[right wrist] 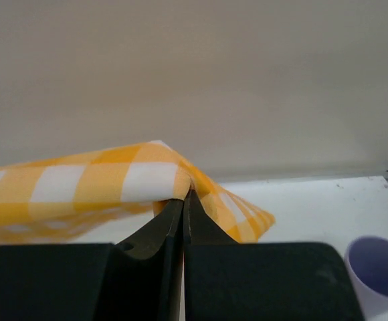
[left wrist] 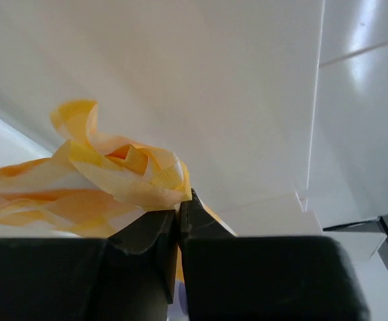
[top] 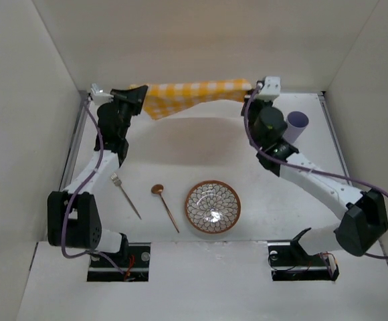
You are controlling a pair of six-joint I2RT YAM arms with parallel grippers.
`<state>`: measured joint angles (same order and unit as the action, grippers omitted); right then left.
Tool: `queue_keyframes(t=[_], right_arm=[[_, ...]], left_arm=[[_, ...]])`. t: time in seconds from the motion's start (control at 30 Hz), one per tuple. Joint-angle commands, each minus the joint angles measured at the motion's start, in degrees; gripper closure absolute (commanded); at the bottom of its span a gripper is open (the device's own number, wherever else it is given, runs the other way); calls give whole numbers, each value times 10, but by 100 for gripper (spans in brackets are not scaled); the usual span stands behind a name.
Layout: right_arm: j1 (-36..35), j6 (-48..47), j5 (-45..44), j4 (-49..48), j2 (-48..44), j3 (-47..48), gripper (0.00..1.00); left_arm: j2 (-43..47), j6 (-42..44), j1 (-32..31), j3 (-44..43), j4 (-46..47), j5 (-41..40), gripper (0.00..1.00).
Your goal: Set the dinner table for one person
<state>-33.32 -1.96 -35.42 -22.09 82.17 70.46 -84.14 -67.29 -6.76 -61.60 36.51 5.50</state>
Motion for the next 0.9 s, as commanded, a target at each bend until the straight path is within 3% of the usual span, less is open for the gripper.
queue_keyframes(t=[0.0,0.07,0.13,0.23,0.33,0.43,0.6,0.67,0.87], right_arm=[[-50,-109,-37,-113,-9,-166,95],[-83,-79,-69,-141,-2,-255,93],[-117,-35,-97,-157,5,-319,85],[-154,20,-105,-154,-5,-377,48],[-159,79,-84,-99,-49,-393,40],[-125,160,-18,-45,-109,-392,32],[-6,302,141,11,-148,-398,25],[42,360,162,50,-130,-390,25],[118,469,220,118,-48,-376,27]], left_arm=[[39,34,-1,165,101,-13,97],[28,29,-2,255,163,-20,96],[0,20,-1,328,236,-16,94],[-48,-12,2,412,334,-8,85],[-56,-40,25,465,393,2,69],[-17,-43,42,485,385,7,67],[123,6,50,494,239,-12,65],[165,42,40,483,156,-45,62],[182,177,-42,396,-88,-192,51]])
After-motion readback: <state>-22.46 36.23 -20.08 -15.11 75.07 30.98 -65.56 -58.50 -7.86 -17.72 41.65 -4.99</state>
